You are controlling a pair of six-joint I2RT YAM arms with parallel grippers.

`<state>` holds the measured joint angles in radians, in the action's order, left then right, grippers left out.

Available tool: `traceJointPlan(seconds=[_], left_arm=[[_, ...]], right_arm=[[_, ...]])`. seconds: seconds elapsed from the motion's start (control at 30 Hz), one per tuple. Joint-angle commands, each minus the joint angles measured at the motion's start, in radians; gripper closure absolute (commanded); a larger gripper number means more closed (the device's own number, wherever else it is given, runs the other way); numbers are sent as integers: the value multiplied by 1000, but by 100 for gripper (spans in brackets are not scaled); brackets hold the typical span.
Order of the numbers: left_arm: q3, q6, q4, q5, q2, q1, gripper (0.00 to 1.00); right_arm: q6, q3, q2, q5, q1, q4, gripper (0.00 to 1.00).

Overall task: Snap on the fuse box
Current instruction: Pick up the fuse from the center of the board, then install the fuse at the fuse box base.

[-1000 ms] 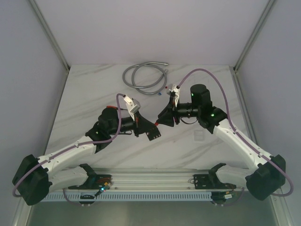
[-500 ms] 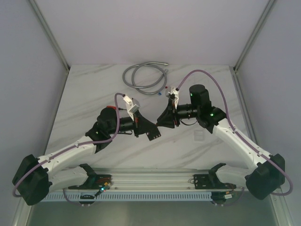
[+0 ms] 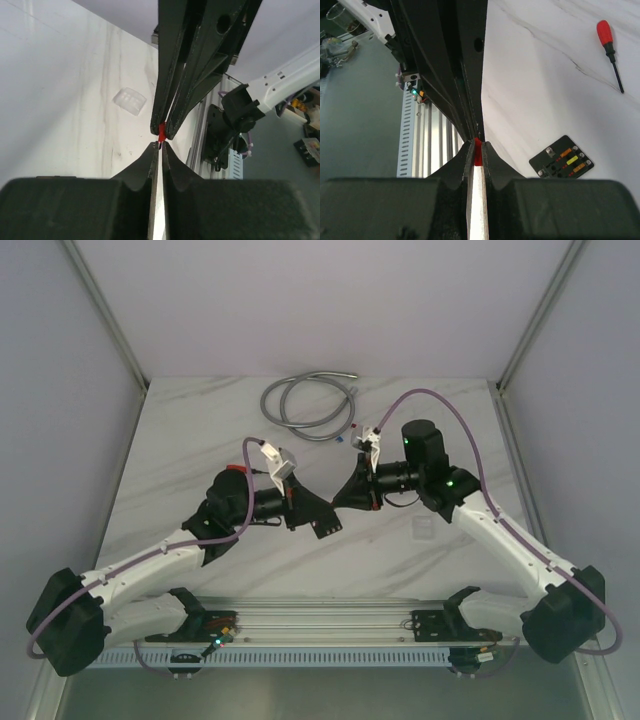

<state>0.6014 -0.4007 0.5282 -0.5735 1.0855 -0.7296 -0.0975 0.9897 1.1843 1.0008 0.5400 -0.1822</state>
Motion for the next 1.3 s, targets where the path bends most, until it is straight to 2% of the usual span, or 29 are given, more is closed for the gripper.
traceJointPlan(seconds=[0.0,0.03,0.1,0.33,0.53,0.7,1.0,1.27], left_arm=[[-21,-6,-26,137,-19,1,82],[-26,-10,-46,178,-26,1,79],[-36,-34,-93,287,-41,2,67],[-115,-170,-180,547,-84,30,42],[-166,-286,-224,621,-77,99,25],[-188,-341,-254,629,-73,157,14],[-216,-396,-270,623,-57,214,0],[-217,-417,-289,625,-36,233,0]], right_arm=[[46,10,14,-88,-4,-19,100],[63,9,18,-125,-4,-20,100],[96,3,24,-200,3,-19,100],[194,-36,51,-544,91,-22,100],[284,-39,126,-841,210,-18,100],[352,-37,205,-1010,290,-6,100],[429,-39,303,-1152,379,27,100],[462,-24,403,-1226,418,41,100]])
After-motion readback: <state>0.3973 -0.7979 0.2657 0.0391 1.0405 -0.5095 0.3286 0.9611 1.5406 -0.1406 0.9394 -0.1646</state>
